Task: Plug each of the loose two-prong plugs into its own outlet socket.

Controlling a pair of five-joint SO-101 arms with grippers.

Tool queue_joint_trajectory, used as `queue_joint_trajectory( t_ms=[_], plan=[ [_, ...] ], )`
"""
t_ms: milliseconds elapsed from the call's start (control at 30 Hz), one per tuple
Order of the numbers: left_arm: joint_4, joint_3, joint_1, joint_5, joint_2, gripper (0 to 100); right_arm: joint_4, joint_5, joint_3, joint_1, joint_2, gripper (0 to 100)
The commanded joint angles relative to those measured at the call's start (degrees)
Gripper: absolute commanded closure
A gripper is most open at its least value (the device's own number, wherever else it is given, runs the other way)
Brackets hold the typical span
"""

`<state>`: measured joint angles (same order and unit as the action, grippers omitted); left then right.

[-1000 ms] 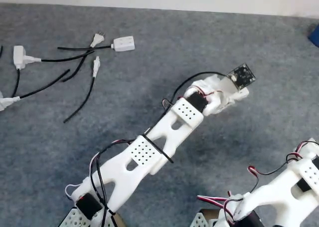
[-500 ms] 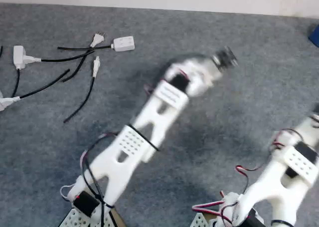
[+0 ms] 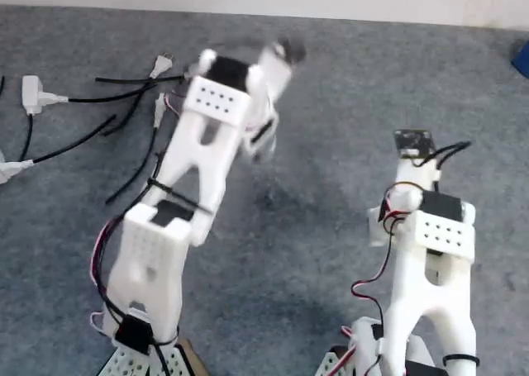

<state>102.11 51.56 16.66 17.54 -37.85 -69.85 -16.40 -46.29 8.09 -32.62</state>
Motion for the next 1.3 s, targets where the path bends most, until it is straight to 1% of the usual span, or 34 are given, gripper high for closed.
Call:
queue_joint_trajectory(
  t_ms=[0, 67, 100, 200, 300, 400, 533, 633, 667, 733, 800, 867, 933, 1000, 1133, 1200, 1267],
  plan=[
    [0.88, -33.01, 1.98, 6.33, 16.84, 99, -1.36, -2.11, 1.1, -3.47, -0.48, 64.1],
    [-0.18, -43.12, 1.27, 7.74, 23.78, 99, -0.84, -2.46, -0.84, -5.58, -0.48, 64.1],
    [-2.2, -47.52, -0.04, 7.82, 27.56, 99, -0.57, -2.37, -1.98, -6.73, -0.48, 64.1],
    [-12.66, -61.85, -2.95, 6.15, 39.34, 99, 2.68, -0.62, -5.05, -9.45, -0.48, 64.1],
    [-24.0, -78.11, -2.51, 6.07, 51.12, 99, 3.74, 0.97, -5.76, -10.95, -0.48, 64.1],
    [-33.32, -93.93, 2.07, 5.8, 61.67, 99, 3.91, 1.32, -6.29, -12.62, -0.48, 64.1],
    [-42.37, -108.7, 12.62, 5.98, 71.78, 99, 5.32, 1.32, -8.4, -13.32, -0.48, 64.1],
    [-42.2, -111.34, 19.03, 5.98, 74.77, 99, 7.34, 1.32, -9.98, -12.97, -0.48, 64.1],
    [-41.85, -111.69, 20.26, 5.98, 74.77, 99, 7.43, 1.32, -10.15, -12.97, -0.48, 64.1],
    [-41.58, -112.04, 20.35, 6.07, 75.12, 99, 7.52, 1.32, -10.24, -12.97, -0.48, 64.1],
    [-41.58, -112.22, 18.42, 6.77, 75.21, 93, 7.52, 1.32, -10.51, -12.97, -0.48, 64.1],
    [-41.58, -113.19, 16.57, 9.05, 75.21, 84, 7.52, 1.41, -10.51, -12.97, -0.48, 64.1],
    [-40.7, -113.71, 16.22, 10.99, 75.3, 79, 7.6, 1.41, -10.51, -12.97, -0.48, 64.1],
    [-37.1, -113.27, 16.4, 12.84, 75.3, 78, 7.6, 2.55, -10.51, -12.97, -0.48, 64.1],
    [-32.62, -110.37, 17.1, 13.01, 75.3, 78, 7.69, 2.73, -10.24, -12.97, -0.48, 64.1],
    [-31.91, -109.41, 16.13, 13.01, 76.62, 80, 7.69, 2.81, -10.24, -12.97, -0.48, 64.1],
    [-32.09, -109.32, 12.79, 13.01, 79.34, 83, 8.4, 2.99, -10.42, -12.97, -0.48, 64.1]
  ],
)
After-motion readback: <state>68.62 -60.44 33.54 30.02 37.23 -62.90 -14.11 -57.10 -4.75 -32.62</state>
